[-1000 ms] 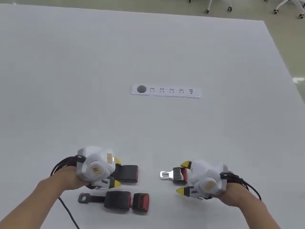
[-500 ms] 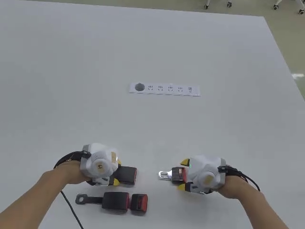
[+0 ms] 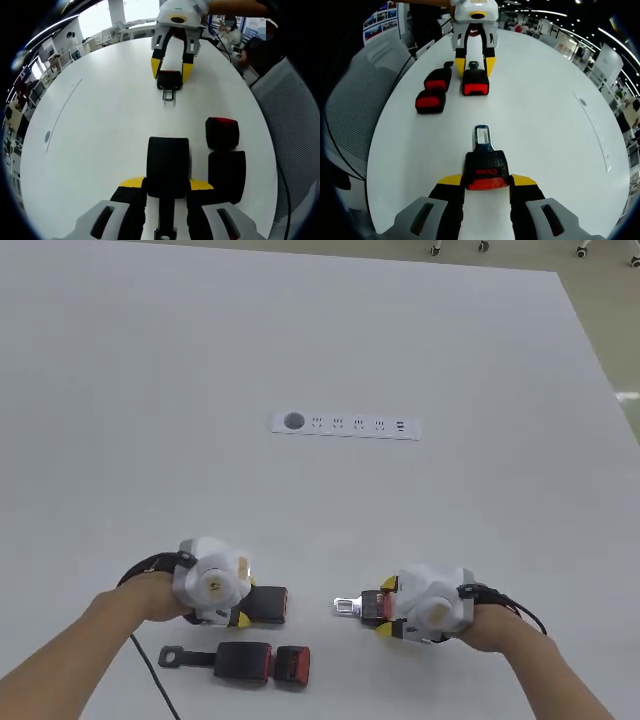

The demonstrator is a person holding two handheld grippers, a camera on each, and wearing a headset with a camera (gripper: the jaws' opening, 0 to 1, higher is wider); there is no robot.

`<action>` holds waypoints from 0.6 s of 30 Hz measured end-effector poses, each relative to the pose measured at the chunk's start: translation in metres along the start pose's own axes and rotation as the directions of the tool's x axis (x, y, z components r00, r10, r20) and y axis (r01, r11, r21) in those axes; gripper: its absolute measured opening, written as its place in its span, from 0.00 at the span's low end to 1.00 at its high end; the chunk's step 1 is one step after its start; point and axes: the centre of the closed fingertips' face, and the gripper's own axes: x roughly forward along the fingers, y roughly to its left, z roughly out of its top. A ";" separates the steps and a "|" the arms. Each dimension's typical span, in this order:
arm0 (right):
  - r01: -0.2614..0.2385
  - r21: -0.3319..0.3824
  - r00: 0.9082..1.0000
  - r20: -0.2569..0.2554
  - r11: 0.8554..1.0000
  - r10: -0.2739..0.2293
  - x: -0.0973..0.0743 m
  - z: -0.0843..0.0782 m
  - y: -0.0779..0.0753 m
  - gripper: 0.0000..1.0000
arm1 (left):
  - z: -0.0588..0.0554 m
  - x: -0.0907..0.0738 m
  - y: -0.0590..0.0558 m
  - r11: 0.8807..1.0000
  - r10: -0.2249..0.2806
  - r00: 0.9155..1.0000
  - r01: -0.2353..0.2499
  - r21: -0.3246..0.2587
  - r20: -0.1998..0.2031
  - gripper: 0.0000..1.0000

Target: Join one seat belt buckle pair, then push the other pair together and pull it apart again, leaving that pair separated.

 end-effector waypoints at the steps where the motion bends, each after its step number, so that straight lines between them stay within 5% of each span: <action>1: -0.001 -0.004 1.000 0.000 1.000 0.001 0.000 0.000 0.000 0.32 | 0.000 0.000 0.000 1.000 -0.001 1.000 0.001 0.001 -0.002 0.32; 18: -0.009 -0.029 1.000 0.010 1.000 0.010 0.002 0.000 -0.001 0.31 | -0.002 0.005 -0.001 0.999 -0.034 0.999 0.034 -0.027 -0.012 0.31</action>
